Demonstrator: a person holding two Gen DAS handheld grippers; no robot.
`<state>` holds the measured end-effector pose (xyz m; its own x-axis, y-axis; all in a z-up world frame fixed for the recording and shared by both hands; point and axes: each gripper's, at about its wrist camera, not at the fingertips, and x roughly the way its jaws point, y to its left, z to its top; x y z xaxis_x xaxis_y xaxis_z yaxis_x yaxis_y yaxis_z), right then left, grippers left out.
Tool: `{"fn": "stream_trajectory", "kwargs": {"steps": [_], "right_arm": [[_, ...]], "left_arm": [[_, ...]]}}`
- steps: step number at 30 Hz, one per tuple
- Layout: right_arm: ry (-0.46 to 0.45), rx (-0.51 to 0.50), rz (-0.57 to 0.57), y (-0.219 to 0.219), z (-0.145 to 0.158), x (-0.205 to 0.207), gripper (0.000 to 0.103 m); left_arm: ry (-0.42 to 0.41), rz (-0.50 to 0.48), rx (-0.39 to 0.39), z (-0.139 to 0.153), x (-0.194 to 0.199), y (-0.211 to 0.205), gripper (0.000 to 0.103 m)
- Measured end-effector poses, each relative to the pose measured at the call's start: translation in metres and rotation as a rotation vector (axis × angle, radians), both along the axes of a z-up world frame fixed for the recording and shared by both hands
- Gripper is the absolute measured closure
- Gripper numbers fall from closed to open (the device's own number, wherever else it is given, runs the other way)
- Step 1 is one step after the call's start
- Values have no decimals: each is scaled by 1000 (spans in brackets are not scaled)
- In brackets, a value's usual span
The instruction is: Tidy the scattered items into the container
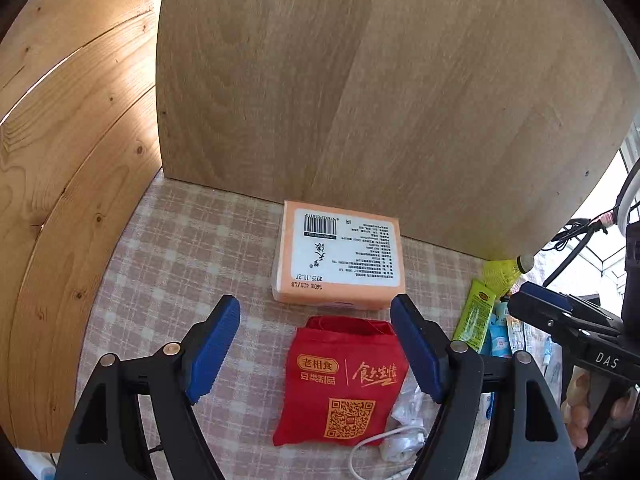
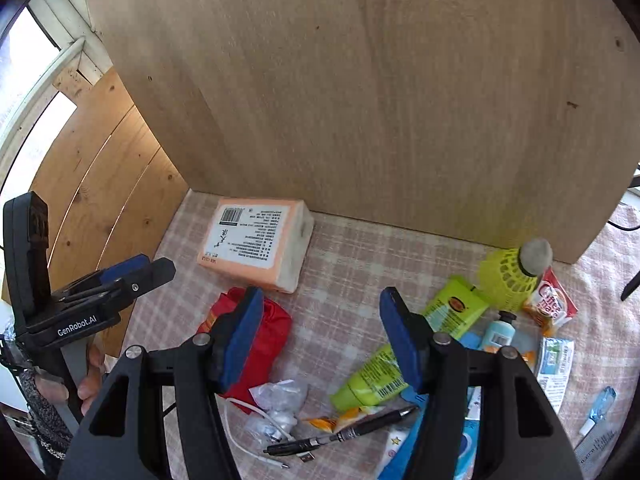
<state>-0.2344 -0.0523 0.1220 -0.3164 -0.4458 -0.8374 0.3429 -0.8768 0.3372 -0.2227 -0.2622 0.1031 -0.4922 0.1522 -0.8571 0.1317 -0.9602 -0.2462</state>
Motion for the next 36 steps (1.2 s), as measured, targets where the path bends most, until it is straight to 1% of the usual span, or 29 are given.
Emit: {"fn": "stream_trajectory", "kwargs": {"steps": [5,7,10,18,22,24,25,26,27,28,29,30,31,33,36], "right_arm": [[-24,20,22,-27,-16,-16,43],[-26,44,28,-35,-23,-21,43],[-29,55,23,-41,-31,-28,43],[-60,50,8,-54,-53,-43,43],[-80,34,25,-58,-63,-46,44],[-89,10,17,-56,-66,-47,44],[-103,-10,13,-54,-68,-49,46],[-122,-30,14,-53,-70,-50,50],[-144,-54,16,-52,-73,-51,54],[-164,-80,18,-52,-74,-51,62],[-175,-98,23,-53,-73,-51,70],[-178,-103,29,-54,-72,-50,74],[-169,-89,34,-57,-69,-48,75],[-140,-48,43,-60,-63,-44,75],[-150,-59,44,-56,-60,-41,75]], "left_arm": [[-13,10,35,-16,-16,-11,28],[-20,15,39,-22,-21,-14,28],[-26,9,55,-30,-27,-17,28],[-74,-2,70,-59,-42,-19,28],[-84,-37,61,-69,-43,-9,28],[-80,-47,65,-71,-43,-5,34],[-77,-49,75,-71,-43,-5,34],[-76,-55,90,-72,-43,-4,35],[-77,-64,108,-74,-43,-3,39],[-78,-68,117,-75,-43,-1,40],[-73,-73,108,-76,-42,1,40],[-68,-80,98,-75,-41,4,40],[-68,-85,100,-75,-40,6,44],[-73,-93,112,-73,-36,8,48],[-73,-100,109,-68,-30,13,49]]}}
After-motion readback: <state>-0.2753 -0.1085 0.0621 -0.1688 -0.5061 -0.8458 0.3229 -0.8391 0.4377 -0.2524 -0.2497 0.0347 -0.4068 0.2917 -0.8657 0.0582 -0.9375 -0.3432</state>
